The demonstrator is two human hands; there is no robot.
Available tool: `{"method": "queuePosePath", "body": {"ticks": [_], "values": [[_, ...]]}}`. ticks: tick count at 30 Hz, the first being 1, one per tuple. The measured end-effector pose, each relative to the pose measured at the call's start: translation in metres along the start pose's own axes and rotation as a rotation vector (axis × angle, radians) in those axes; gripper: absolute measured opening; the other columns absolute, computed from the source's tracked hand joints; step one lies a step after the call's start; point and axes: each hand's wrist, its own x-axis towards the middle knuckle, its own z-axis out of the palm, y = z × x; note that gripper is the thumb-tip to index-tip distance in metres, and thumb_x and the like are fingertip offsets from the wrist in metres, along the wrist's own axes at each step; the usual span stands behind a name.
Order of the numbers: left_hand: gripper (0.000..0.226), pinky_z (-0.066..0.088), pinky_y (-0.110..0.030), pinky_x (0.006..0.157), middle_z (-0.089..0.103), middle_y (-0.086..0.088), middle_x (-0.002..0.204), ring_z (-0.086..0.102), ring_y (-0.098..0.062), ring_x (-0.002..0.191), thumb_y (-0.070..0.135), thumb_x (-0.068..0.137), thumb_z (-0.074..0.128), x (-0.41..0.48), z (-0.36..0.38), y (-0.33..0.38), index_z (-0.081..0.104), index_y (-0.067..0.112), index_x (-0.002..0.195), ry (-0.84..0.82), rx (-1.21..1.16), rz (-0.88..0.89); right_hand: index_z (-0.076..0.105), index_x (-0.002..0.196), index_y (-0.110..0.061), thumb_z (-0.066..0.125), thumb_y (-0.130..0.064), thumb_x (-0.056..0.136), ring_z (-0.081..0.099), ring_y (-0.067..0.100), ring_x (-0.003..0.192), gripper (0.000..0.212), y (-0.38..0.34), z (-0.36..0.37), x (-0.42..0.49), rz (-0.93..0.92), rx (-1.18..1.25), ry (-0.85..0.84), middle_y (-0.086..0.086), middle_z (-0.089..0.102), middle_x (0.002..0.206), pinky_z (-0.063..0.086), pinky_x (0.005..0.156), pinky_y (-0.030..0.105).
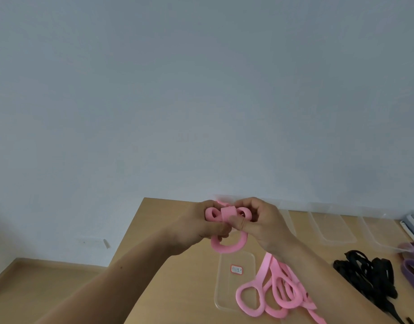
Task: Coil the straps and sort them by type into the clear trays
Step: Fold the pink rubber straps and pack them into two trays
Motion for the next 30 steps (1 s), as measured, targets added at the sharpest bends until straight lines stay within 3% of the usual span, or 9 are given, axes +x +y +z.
{"method": "queuePosePath", "body": {"ticks": [3, 7, 12, 15, 20, 25, 30], "values": [[0.034, 0.056, -0.032, 0.076, 0.070, -0.012, 0.102, 0.066, -0.029, 0.084, 0.014, 0.082, 0.063, -0.003, -0.002, 0.002, 0.066, 0.006, 0.115, -0.052, -0.123, -0.050, 0.070, 0.099, -0.017, 0.087, -0.026, 0.065, 0.072, 0.018, 0.083, 0.040, 0.001, 0.002, -0.001, -0.032, -0.033, 0.005, 0.000, 0.075, 0.091, 0.057, 0.072, 0.024], [0.026, 0.056, -0.032, 0.075, 0.071, -0.011, 0.096, 0.065, -0.024, 0.077, 0.022, 0.087, 0.063, 0.000, -0.001, 0.003, 0.072, 0.007, 0.107, -0.048, -0.211, -0.091, 0.067, 0.103, -0.022, 0.087, -0.010, 0.071, 0.068, 0.025, 0.087, 0.038, 0.006, 0.003, -0.003, -0.052, -0.118, -0.016, 0.002, 0.073, 0.093, 0.059, 0.078, 0.033], [0.030, 0.056, -0.035, 0.075, 0.068, -0.019, 0.100, 0.067, -0.030, 0.080, 0.005, 0.086, 0.071, 0.001, -0.001, -0.001, 0.061, 0.001, 0.114, 0.045, -0.160, -0.049, 0.064, 0.097, -0.036, 0.085, -0.011, 0.069, 0.066, 0.010, 0.076, 0.043, 0.006, 0.001, -0.004, -0.068, -0.169, -0.055, 0.000, 0.068, 0.091, 0.056, 0.069, 0.024], [0.036, 0.059, -0.039, 0.074, 0.060, -0.025, 0.106, 0.068, -0.034, 0.078, 0.004, 0.077, 0.077, 0.001, 0.001, -0.002, 0.062, 0.005, 0.110, 0.102, -0.122, -0.003, 0.065, 0.091, -0.041, 0.079, -0.022, 0.065, 0.067, 0.012, 0.078, 0.036, 0.004, -0.002, -0.003, -0.044, -0.138, -0.080, -0.007, 0.068, 0.085, 0.055, 0.069, 0.025], [0.034, 0.056, -0.032, 0.065, 0.060, -0.018, 0.112, 0.068, -0.025, 0.075, 0.009, 0.075, 0.081, 0.003, 0.006, -0.003, 0.063, 0.009, 0.104, 0.141, -0.011, 0.093, 0.069, 0.096, -0.034, 0.077, -0.034, 0.081, 0.070, 0.014, 0.084, 0.017, 0.006, -0.002, 0.001, -0.018, -0.059, -0.009, -0.007, 0.072, 0.090, 0.056, 0.072, 0.026], [0.027, 0.053, -0.029, 0.063, 0.067, -0.011, 0.101, 0.067, -0.017, 0.074, 0.008, 0.079, 0.078, 0.007, 0.005, -0.008, 0.062, 0.016, 0.100, 0.164, 0.100, 0.149, 0.072, 0.096, -0.019, 0.066, -0.036, 0.090, 0.063, 0.023, 0.059, 0.019, 0.006, 0.002, 0.004, 0.084, -0.091, 0.001, 0.009, 0.069, 0.074, 0.053, 0.057, 0.032], [0.028, 0.058, -0.043, 0.085, 0.062, -0.020, 0.116, 0.069, -0.028, 0.097, 0.003, 0.084, 0.071, 0.007, 0.005, -0.015, 0.060, 0.021, 0.103, 0.140, 0.164, 0.179, 0.069, 0.094, -0.010, 0.074, -0.029, 0.084, 0.059, 0.017, 0.053, 0.023, 0.005, -0.001, 0.003, 0.120, -0.009, -0.030, 0.003, 0.067, 0.063, 0.048, 0.051, 0.029]]}}
